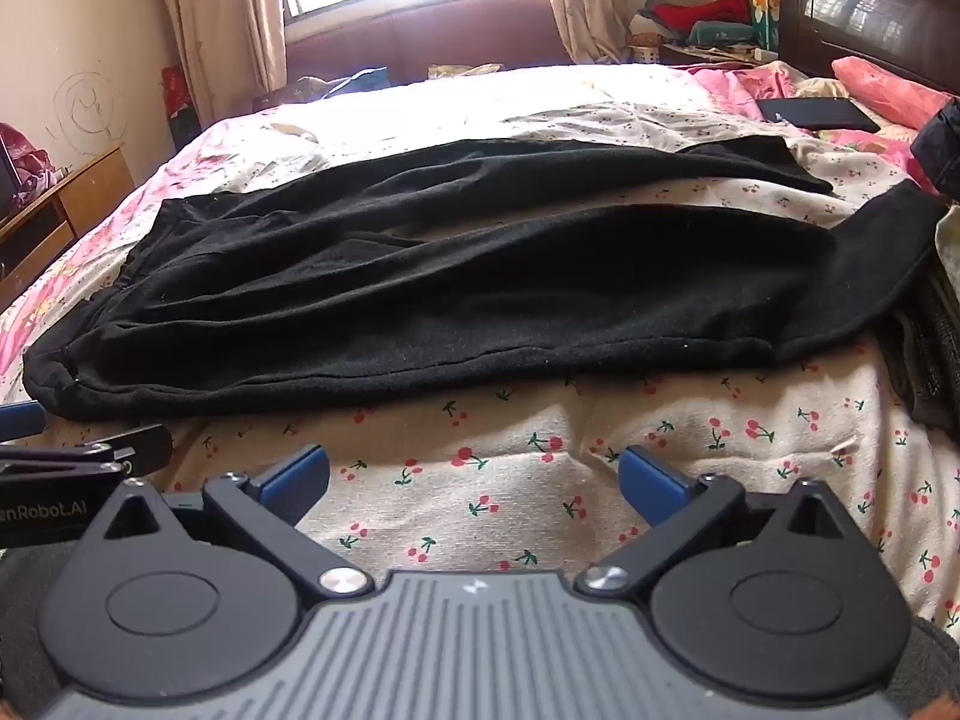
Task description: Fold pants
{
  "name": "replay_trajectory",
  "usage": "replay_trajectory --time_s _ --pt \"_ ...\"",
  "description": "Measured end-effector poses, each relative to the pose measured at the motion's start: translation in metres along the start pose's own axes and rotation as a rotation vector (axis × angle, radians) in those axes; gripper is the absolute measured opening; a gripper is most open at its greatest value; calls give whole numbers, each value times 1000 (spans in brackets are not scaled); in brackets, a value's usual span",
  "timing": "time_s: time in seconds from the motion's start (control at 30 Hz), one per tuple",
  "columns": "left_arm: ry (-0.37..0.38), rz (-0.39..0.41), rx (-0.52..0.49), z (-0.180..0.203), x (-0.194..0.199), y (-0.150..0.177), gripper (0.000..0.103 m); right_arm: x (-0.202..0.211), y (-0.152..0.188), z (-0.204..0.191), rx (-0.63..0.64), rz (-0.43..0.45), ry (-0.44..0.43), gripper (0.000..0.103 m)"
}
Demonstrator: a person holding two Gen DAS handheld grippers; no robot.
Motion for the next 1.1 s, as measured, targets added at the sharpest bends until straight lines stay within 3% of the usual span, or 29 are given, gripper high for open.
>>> replay_trajectory --time_s 1.1 --pt "12 -22 -12 2 -2 3 103 -6 2 -3 12 -21 -12 102"
Point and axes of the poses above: each gripper's, at about its wrist camera, not at the fingertips, and x roughly against the way its jaws point, z to its right, y to its underside, the point moved 4 cm from there along -x, roughly the way its jaws point, and after that the axes turned 15 degrees about -y, right-handed, at the moved point
